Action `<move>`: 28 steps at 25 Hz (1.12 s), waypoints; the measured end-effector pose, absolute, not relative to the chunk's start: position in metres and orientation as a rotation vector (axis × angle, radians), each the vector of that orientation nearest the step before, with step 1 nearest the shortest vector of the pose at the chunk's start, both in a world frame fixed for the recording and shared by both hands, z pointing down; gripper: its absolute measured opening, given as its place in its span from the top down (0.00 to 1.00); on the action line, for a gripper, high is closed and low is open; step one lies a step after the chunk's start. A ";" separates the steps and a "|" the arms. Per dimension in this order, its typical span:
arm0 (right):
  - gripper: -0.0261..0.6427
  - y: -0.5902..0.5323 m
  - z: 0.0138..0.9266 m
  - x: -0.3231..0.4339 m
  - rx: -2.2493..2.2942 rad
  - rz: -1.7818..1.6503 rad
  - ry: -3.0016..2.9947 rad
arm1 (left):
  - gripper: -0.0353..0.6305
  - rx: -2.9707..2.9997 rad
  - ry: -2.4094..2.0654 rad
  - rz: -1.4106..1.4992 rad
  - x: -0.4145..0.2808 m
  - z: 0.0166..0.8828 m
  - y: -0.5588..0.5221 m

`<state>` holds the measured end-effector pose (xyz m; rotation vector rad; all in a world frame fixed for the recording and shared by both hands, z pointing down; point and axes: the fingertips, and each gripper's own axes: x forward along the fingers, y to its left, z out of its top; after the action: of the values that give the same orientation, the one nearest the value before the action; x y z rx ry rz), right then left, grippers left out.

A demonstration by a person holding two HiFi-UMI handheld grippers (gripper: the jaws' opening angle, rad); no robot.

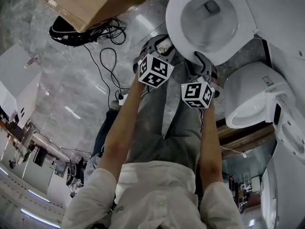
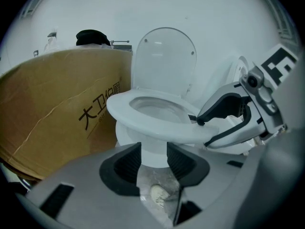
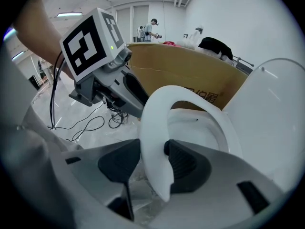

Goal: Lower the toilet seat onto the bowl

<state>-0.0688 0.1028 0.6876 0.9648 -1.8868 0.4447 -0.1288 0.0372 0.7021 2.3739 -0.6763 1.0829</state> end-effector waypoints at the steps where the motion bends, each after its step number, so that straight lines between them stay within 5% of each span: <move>1: 0.67 0.104 0.691 -0.070 0.959 0.446 -1.886 | 0.68 2.368 -0.674 1.087 -0.130 0.705 0.039; 28: 0.64 0.112 0.764 -0.078 0.858 0.442 -1.838 | 0.68 2.229 -0.675 1.130 -0.147 0.760 0.064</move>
<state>-0.0783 0.1120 0.7637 0.8580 -1.8376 0.4418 -0.1471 0.0639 0.7597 2.2287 -0.6752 1.1295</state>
